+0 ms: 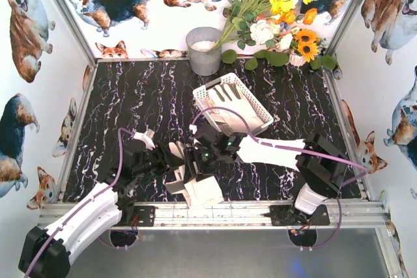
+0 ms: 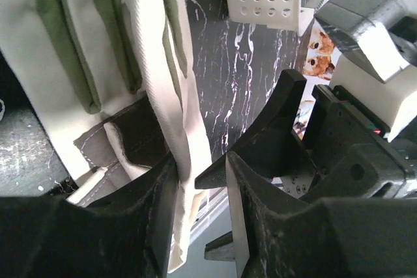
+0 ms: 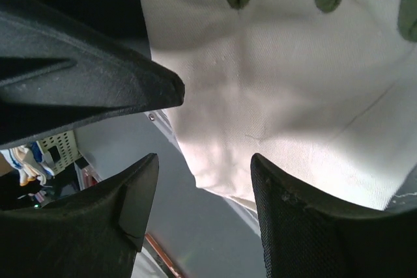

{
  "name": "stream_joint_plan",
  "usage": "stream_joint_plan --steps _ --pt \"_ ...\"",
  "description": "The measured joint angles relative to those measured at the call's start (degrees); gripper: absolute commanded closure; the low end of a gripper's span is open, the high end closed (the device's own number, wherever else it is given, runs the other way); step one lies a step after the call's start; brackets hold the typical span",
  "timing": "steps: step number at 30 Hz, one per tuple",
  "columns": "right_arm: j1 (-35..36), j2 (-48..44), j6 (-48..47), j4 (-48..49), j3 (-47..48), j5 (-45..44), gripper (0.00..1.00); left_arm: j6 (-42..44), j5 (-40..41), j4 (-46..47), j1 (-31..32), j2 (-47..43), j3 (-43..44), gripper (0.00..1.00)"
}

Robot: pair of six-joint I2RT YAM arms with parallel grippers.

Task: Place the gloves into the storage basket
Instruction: Pair the glove with the glove.

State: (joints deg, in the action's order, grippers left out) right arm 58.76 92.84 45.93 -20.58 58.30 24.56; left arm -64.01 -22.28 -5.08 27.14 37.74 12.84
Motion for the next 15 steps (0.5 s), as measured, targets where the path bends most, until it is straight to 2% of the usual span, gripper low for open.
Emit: stream_joint_plan --steps 8,15 --pt "-0.3 3.3 1.6 2.6 0.0 1.1 0.39 -4.3 0.9 -0.7 0.0 1.2 0.0 0.76" --pt "-0.4 5.2 2.5 2.8 0.2 0.6 0.38 -8.8 3.6 -4.2 0.0 -1.3 0.5 0.76"
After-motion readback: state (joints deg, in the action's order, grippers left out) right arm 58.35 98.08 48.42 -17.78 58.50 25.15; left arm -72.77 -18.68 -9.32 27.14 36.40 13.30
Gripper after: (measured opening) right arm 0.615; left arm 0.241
